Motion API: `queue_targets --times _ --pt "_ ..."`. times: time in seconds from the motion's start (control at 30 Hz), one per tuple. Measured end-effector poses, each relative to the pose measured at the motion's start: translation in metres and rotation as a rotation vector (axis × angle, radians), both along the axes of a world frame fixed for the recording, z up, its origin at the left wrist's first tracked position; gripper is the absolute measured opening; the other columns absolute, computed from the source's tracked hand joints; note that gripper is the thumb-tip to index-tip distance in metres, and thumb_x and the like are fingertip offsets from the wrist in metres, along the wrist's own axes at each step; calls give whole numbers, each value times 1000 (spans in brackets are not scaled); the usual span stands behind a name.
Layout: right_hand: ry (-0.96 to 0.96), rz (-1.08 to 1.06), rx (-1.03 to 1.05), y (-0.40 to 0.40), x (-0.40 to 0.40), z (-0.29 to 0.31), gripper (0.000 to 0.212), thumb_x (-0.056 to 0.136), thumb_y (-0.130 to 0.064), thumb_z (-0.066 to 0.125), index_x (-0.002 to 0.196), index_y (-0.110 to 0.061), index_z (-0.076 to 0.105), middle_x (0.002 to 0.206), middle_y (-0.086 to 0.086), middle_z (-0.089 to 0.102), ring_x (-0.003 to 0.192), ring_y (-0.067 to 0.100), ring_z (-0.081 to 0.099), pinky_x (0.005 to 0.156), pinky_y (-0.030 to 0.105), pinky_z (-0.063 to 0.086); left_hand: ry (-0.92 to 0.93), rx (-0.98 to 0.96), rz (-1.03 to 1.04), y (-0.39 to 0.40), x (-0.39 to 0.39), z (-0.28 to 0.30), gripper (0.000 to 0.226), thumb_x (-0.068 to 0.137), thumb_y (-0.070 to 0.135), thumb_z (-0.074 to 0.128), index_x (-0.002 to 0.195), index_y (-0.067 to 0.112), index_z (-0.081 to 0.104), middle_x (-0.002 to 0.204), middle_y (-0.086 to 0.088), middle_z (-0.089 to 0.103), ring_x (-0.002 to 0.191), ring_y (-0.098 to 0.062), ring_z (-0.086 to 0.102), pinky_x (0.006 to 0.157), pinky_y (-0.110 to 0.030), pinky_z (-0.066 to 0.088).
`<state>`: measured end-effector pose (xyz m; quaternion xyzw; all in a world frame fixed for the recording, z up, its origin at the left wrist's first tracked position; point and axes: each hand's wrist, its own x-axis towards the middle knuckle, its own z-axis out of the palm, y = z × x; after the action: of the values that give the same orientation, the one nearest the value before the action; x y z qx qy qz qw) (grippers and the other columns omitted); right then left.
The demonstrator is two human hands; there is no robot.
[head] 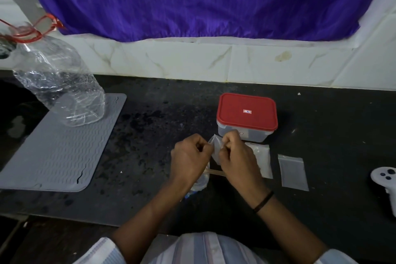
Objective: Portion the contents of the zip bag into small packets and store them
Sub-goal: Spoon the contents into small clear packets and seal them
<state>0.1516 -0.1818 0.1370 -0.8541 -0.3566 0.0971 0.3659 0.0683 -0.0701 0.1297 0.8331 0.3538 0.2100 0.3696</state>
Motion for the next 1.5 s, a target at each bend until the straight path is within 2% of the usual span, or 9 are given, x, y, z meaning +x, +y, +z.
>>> queue_targets --times 0.17,0.33,0.57,0.73,0.93,1.1,1.2,1.33,1.5 --pt "-184 154 -328 11 0 9 15 99 -21 46 99 -23 60 97 -5 45 87 16 55 66 31 45 59 257 -23 5 -5 3 22 83 33 63 64 22 57 56 9 57 49 -6 53 47 -26 43" --pt "-123 128 -347 18 9 23 16 94 -31 56 86 -20 65 82 -2 65 77 16 63 70 40 56 1 452 -110 16 -7 3 26 82 36 53 61 21 53 56 8 54 48 -9 47 43 -24 34" --pt "50 338 -376 28 15 42 18 97 -14 51 101 -20 67 93 -2 64 81 12 60 60 22 41 -278 184 -370 28 -13 -9 19 83 30 62 93 14 61 90 5 60 83 -8 59 72 -22 46" --pt "347 421 -236 32 15 47 34 96 -7 45 118 -24 64 93 -5 65 81 7 71 76 33 58 -167 -15 -501 42 -24 -23 99 65 55 83 144 21 35 141 7 44 130 -9 48 103 -23 44" --pt "198 499 -289 45 11 40 20 97 -21 56 112 -22 69 79 -15 57 71 -1 55 66 17 41 -280 32 -409 35 -21 -25 44 76 27 70 116 16 54 106 5 63 96 -7 63 79 -22 52" --pt "204 548 -377 49 7 31 23 99 -29 51 114 -24 68 93 -9 64 80 2 58 71 21 41 -269 5 -379 39 -30 -31 36 79 5 74 109 12 54 96 6 65 85 -12 66 70 -30 55" --pt "255 591 -247 49 4 31 21 102 -28 47 104 -29 68 88 -14 64 79 -2 58 72 23 43 -244 -13 -291 41 -35 -34 28 84 13 72 105 18 53 90 7 66 79 -11 66 66 -35 55" --pt "133 292 -14 40 8 19 20 99 -36 52 112 -25 63 104 -5 63 93 5 60 78 21 49 -209 -33 23 45 -41 -30 27 83 22 75 98 27 53 86 11 65 78 -1 64 66 -22 52" --pt "69 123 -425 11 9 -28 53 91 -61 49 131 -27 44 132 2 48 118 20 51 87 33 44 15 -85 97 51 -48 -34 28 83 36 73 98 27 51 92 10 63 83 -5 62 67 -22 49"
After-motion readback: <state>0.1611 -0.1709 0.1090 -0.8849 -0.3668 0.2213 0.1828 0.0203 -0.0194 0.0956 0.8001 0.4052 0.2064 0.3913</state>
